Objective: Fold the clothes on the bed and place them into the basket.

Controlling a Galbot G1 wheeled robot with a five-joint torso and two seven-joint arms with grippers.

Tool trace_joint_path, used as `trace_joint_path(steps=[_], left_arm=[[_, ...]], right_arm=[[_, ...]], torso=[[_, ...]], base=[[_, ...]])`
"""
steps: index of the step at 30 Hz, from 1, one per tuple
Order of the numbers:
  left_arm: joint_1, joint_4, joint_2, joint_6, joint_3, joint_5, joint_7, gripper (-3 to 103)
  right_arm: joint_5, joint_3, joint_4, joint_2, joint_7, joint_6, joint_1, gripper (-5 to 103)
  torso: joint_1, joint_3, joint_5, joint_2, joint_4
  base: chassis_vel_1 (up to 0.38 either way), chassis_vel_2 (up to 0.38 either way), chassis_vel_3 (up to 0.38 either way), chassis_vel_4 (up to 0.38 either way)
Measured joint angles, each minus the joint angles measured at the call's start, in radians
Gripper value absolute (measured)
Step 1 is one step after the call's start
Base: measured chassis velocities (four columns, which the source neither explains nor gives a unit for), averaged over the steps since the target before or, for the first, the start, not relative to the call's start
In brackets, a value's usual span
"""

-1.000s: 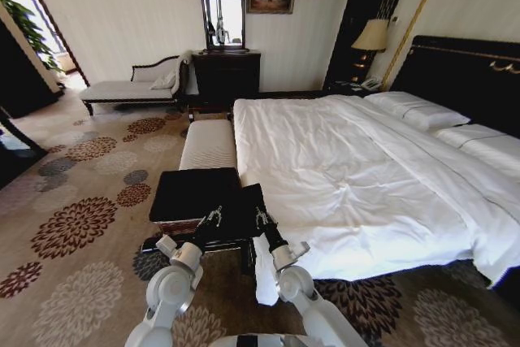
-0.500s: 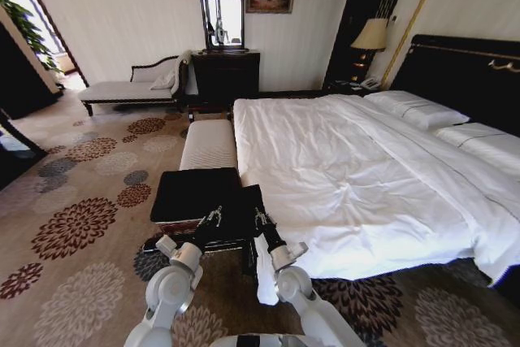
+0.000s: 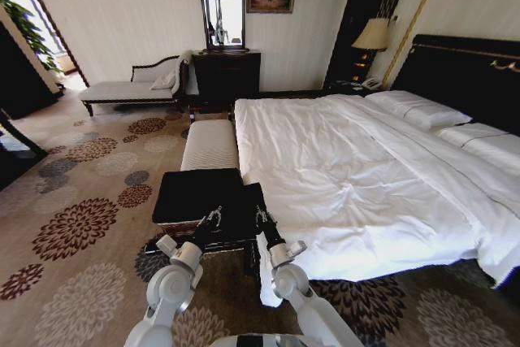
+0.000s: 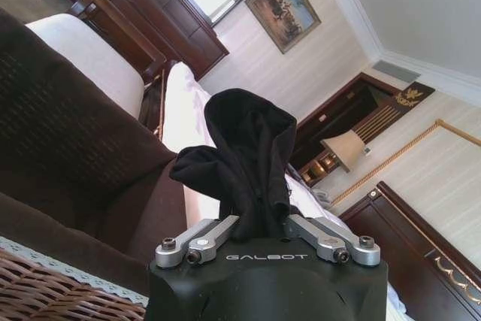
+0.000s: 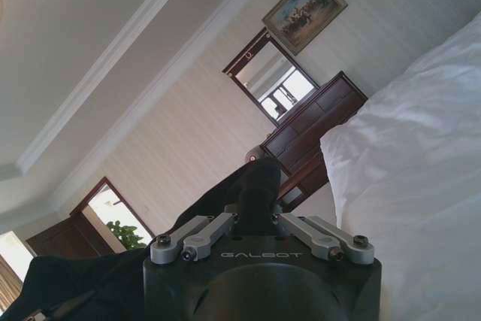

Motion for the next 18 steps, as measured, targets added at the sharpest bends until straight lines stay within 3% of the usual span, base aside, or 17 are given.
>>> trace_joint_path(steps=[18], left_arm=[[-0.010,0.008,-0.006,0.000,-0.001,0.000,0.002,9]], right_arm=[[-0.026,-0.012,0.000,0.006,-0.030,0.009,-0.006,9]], torso=[[0.000,0.000,0.0000,0.000,-0.0001]], base=[[0.000,0.000,0.000,0.000]])
